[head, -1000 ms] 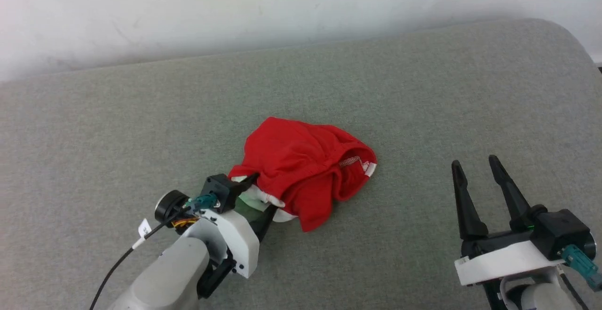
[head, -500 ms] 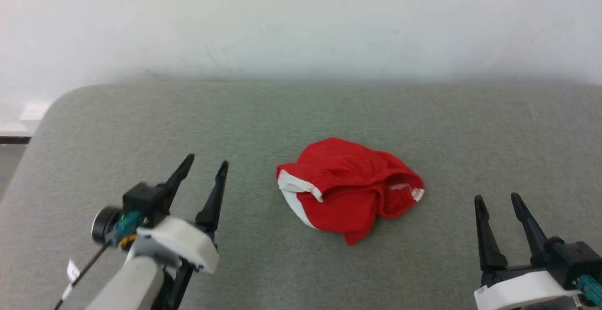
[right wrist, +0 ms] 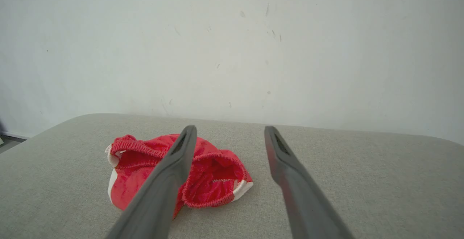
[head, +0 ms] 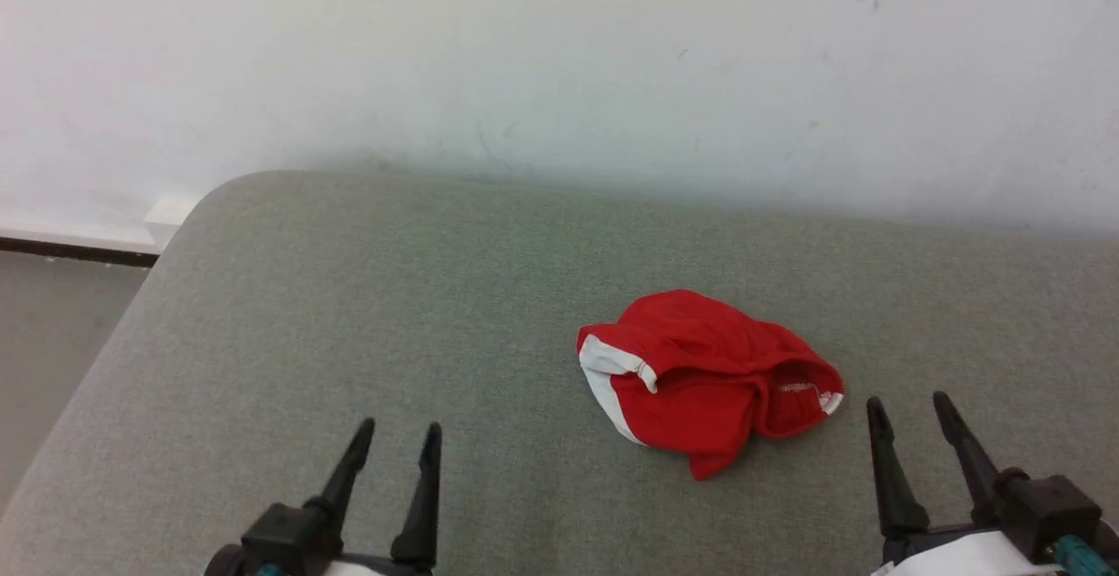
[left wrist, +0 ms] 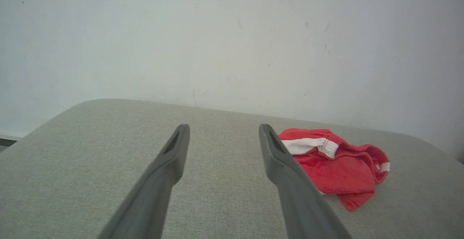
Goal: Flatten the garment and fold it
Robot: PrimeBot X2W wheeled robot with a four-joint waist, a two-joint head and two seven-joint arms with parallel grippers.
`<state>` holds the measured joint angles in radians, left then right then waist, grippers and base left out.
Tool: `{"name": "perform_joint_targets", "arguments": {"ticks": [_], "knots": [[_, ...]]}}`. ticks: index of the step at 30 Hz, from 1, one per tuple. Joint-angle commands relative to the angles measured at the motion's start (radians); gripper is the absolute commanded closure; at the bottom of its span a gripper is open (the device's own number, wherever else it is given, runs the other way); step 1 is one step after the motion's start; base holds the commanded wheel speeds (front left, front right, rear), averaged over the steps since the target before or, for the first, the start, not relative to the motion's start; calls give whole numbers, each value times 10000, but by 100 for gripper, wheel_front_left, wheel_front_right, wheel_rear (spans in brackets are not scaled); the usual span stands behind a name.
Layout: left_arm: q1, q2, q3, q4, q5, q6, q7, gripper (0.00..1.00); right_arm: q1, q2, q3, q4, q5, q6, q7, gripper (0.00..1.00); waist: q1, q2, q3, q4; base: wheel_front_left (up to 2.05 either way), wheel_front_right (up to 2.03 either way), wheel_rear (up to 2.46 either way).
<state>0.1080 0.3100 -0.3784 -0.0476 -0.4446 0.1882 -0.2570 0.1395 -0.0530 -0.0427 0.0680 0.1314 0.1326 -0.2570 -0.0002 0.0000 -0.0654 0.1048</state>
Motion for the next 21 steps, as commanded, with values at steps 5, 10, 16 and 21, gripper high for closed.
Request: {"name": "perform_joint_targets", "arguments": {"ticks": [5, 10, 16, 21], "knots": [[29, -53, -182, 381, 389, -377, -46, 0, 32, 28, 113, 273, -25, -19, -47, 0, 2, 0, 118, 159, 0, 0, 0], [-258, -246, -76, 464, 521, -538, -46, 0, -149, 28, -203, 490, -216, -19, 269, 0, 2, 0, 437, 404, 0, 0, 0], [-521, -587, -72, 492, 700, -701, -47, 0, -1026, -588, -330, 396, 1, -19, 3009, 0, 2, 0, 1048, 887, 0, 0, 0], [-800, -982, -101, 726, 876, -939, -47, 0, -2087, -1273, -366, 860, 591, -19, 5607, 0, 2, 0, 1550, 1348, 0, 0, 0]]}}
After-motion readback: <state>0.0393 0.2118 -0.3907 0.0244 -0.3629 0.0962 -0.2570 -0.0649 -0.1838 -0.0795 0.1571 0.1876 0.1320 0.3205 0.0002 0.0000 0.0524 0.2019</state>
